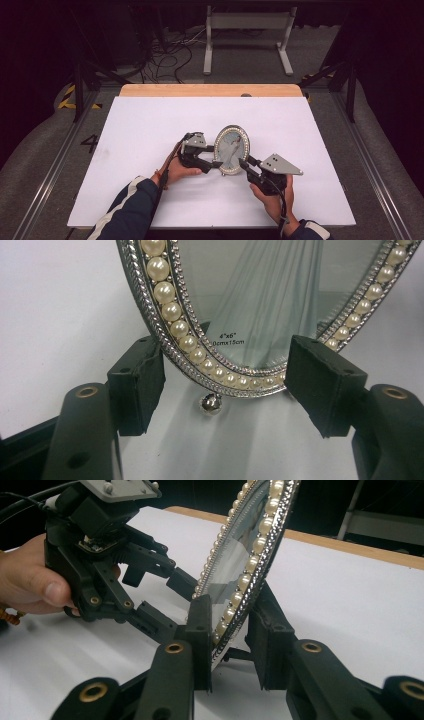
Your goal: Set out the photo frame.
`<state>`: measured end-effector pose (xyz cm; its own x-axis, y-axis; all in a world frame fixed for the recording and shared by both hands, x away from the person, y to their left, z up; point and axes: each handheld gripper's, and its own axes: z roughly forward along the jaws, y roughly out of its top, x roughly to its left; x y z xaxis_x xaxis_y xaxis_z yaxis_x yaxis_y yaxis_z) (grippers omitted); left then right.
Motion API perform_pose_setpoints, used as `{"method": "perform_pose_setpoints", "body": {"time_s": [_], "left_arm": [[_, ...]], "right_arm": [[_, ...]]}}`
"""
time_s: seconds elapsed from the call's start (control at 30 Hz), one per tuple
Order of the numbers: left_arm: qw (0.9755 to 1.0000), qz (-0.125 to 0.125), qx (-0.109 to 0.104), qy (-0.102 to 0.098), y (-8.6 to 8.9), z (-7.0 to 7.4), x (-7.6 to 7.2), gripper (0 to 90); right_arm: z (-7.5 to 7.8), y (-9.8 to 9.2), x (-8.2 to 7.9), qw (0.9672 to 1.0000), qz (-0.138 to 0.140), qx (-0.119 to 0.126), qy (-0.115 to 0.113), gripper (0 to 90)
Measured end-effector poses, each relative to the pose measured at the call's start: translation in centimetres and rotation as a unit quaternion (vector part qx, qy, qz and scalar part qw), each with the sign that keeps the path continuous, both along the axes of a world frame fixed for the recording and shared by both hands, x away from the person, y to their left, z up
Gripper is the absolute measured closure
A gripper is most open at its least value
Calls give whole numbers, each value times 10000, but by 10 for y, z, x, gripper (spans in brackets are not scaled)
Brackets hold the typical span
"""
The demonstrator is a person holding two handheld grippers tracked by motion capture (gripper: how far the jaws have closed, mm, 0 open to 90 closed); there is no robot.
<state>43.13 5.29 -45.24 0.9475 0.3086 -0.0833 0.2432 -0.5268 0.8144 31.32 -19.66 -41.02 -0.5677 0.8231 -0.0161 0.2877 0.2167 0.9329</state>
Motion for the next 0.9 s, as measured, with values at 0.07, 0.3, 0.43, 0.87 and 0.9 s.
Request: {"method": "perform_pose_setpoints", "body": {"time_s": [0.07, 0.3, 0.43, 0.87, 0.9], "left_arm": [[10000, 58, -66, -7, -2, -1, 1, 304], [9999, 81, -52, 42, 0, 0, 0, 335], [10000, 6, 54, 28, 1, 1, -4, 356], [9997, 191, -124, -60, 9, 7, -8, 336], [9996, 232, -174, -54, 8, 7, -6, 316]], "right_arm": [[0, 0, 0, 10000, 13, 3, -8, 727], [0, 0, 2, 10000, 52, 20, 9, 739], [1, -4, 4, 9999, 84, 78, 97, 745], [2, -8, 9, 9998, 96, 16, 149, 748], [1, -8, 9, 9998, 95, 28, 151, 747]]}}
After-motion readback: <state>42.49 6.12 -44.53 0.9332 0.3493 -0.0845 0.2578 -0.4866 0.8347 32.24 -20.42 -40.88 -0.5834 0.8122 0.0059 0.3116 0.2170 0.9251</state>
